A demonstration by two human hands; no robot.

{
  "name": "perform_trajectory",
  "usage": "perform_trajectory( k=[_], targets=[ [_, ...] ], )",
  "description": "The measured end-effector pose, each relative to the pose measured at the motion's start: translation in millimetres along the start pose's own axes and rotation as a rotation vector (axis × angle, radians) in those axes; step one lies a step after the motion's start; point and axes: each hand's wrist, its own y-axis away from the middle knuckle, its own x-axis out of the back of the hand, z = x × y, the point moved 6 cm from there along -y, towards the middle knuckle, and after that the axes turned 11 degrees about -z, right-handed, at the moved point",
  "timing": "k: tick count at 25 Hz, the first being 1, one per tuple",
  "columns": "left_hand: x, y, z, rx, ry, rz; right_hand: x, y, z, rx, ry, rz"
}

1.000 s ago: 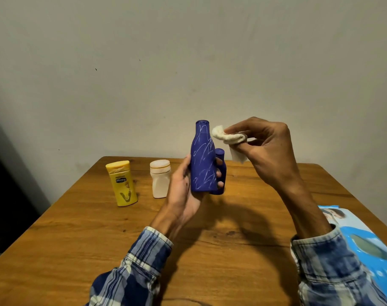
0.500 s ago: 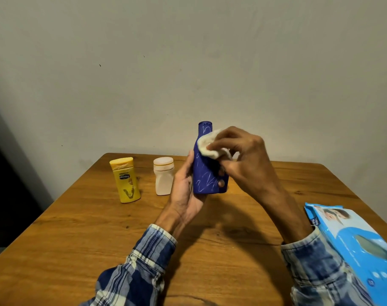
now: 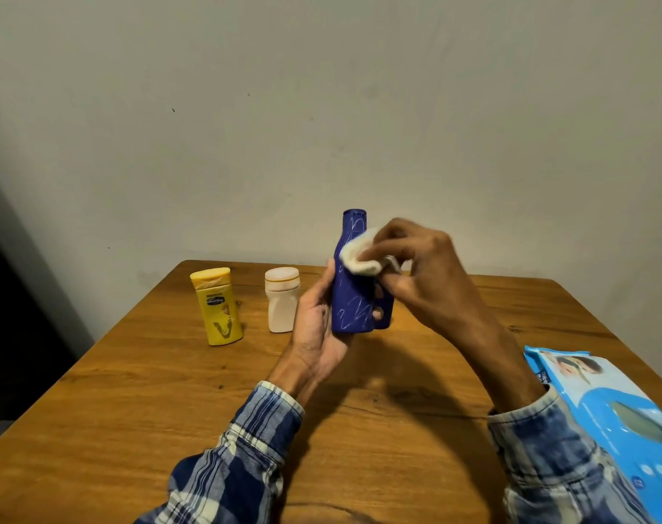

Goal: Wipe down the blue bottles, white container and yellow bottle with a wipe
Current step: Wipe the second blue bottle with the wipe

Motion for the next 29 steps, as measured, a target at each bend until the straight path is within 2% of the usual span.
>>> perform_trajectory(
  k=[2, 3, 6, 7, 10, 11, 12, 15, 16, 18, 19, 20, 23, 26, 27, 29],
  targets=[
    [-3.4, 0.3, -4.2, 0.025, -0.012, -0.027, 10.9, 3.1, -2.1, -0.003, 0.002, 0.164],
    [-4.1, 0.9, -5.6, 0.023, -0.001, -0.023, 8.7, 2.9, -6.8, 0.023, 0.024, 0.152],
    [-0.5, 3.7, -4.6, -0.032, 0.056, 0.007, -19.8, 1.5, -20.3, 0.081, 0.118, -0.184],
    [0.1, 4.3, -3.6, -0.04, 0.049, 0.012, -21.8, 1.0, -18.7, 0.06, 0.103, -0.221],
    [-4.9, 4.0, -4.1, 0.001, -0.004, -0.01, 2.8, 0.9, -8.3, 0.007, 0.042, 0.074],
    [-5.5, 3.1, -4.4, 0.006, -0.002, -0.012, 6.0, 2.0, -9.0, 0.004, 0.051, 0.113],
    [-4.8, 3.0, -3.4, 0.0, 0.015, -0.005, 3.4, 1.8, -13.0, 0.025, 0.076, 0.083],
    [0.2, 3.3, 1.3, -0.039, 0.069, 0.008, -20.2, 1.9, -25.1, 0.093, 0.092, -0.188],
    [-0.6, 2.9, 3.1, -0.043, 0.063, 0.0, -17.8, 0.5, -22.4, 0.089, 0.063, -0.151],
    [-6.7, 1.4, 4.3, -0.026, 0.031, -0.025, 0.9, 0.9, -15.2, 0.07, 0.01, 0.071],
    [-9.1, 0.0, 5.3, -0.026, 0.02, -0.026, 6.4, 2.1, -14.4, 0.065, -0.006, 0.129],
    [-9.2, -1.5, 6.6, -0.034, 0.03, -0.02, 6.5, 2.3, -17.1, 0.08, -0.001, 0.124],
    [-11.7, -5.7, 12.6, -0.057, 0.073, -0.022, -6.0, 2.6, -27.3, 0.111, 0.044, -0.047],
    [-20.0, -12.0, 21.8, -0.067, 0.063, -0.063, 12.3, 2.6, -20.6, 0.08, 0.004, 0.135],
    [-23.1, -14.0, 25.2, -0.072, 0.072, -0.071, 12.4, 3.0, -22.6, 0.082, 0.007, 0.14],
    [-28.3, -18.4, 29.4, -0.072, 0.107, -0.088, 1.1, 3.5, -31.6, 0.102, 0.052, 0.042]
  ],
)
